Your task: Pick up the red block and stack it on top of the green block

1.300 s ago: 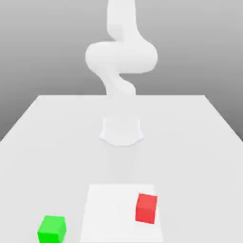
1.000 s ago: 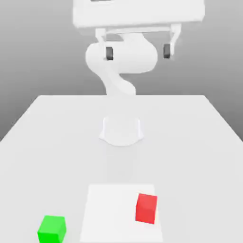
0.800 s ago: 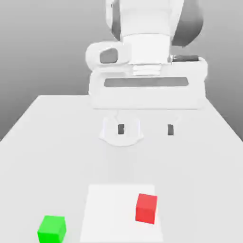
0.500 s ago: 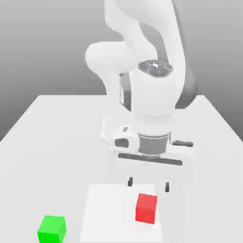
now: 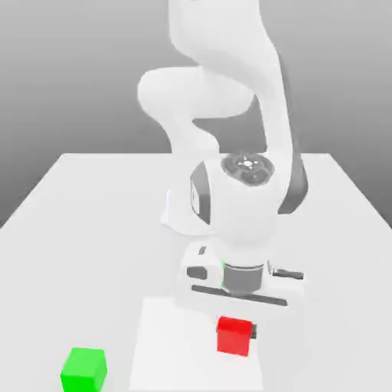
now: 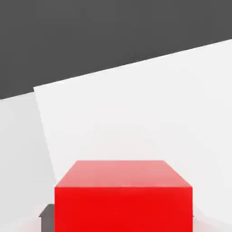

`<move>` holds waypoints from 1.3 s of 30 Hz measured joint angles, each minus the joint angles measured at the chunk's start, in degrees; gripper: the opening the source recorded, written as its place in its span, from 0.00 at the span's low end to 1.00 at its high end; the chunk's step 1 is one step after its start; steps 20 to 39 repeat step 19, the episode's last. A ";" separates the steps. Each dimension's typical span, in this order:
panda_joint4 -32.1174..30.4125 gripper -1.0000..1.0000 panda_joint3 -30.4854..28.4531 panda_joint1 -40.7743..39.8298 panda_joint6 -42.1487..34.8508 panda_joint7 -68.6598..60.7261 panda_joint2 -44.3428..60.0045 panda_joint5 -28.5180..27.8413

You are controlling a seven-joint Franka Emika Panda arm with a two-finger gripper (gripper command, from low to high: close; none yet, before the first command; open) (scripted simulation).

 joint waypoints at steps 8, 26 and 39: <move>9.18 0.00 -7.09 -10.11 -10.68 -7.55 -1.50 3.90; 15.28 1.00 -10.44 -16.60 -7.07 -12.23 8.28 6.70; 15.28 1.00 -10.44 -16.60 -7.07 -12.23 8.28 6.70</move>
